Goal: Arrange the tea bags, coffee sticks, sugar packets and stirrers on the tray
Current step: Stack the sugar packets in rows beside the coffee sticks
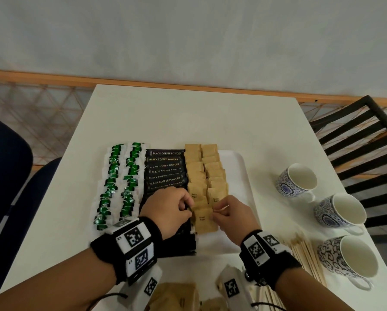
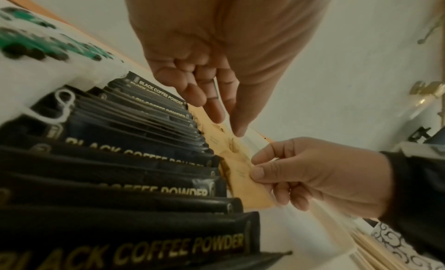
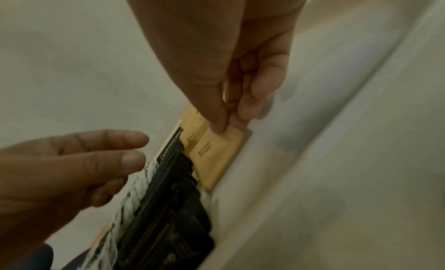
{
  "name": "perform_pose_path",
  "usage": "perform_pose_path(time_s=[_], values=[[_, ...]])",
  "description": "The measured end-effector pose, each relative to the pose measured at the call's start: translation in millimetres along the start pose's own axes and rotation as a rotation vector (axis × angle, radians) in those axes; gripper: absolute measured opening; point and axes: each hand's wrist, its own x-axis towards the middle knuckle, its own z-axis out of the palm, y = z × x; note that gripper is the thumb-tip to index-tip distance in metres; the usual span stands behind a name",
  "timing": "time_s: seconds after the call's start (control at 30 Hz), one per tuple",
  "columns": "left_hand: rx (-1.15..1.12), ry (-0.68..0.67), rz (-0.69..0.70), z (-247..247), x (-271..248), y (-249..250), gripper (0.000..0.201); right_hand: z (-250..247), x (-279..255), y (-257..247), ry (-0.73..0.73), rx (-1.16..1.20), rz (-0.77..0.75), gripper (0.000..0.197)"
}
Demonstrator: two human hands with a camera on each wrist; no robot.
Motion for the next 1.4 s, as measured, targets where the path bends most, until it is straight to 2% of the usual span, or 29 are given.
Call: perform_pose_path(time_s=[0.1,0.27,0.37,0.63,0.93,1.13,1.23,1.33,1.4], values=[[0.086,0.015,0.015,3,5,4,0.012,-3,-6,2,-0.017,-0.102,-0.100,0.021],[0.094,0.009,-0.013,2,12,0,0.015,-4,-7,0,-0.189,-0.332,-0.295,0.019],[0.045,0.009,-0.047,-3,15,-6,0.016,1,-2,-3,-0.173,-0.360,-0.351,0.015],[-0.055,0.066,-0.074,-22,12,-21,0.014,9,12,-24,-0.140,-0.389,-0.355,0.013],[-0.112,0.069,-0.079,-27,-16,-31,0.013,12,13,-32,-0.121,-0.415,-0.335,0.012],[-0.104,-0.100,-0.023,-20,-52,-41,0.016,-3,-8,-25,-0.079,-0.360,-0.309,0.011],[0.035,-0.221,0.035,-17,-76,-42,0.024,-20,-32,-12,-0.062,-0.360,-0.278,0.008],[0.210,-0.351,0.124,-9,-98,-42,0.056,-35,-69,8,-0.155,-0.440,-0.210,0.017],[0.348,-0.444,0.226,1,-111,-41,0.082,-40,-99,20,-0.221,-0.473,-0.174,0.039]])
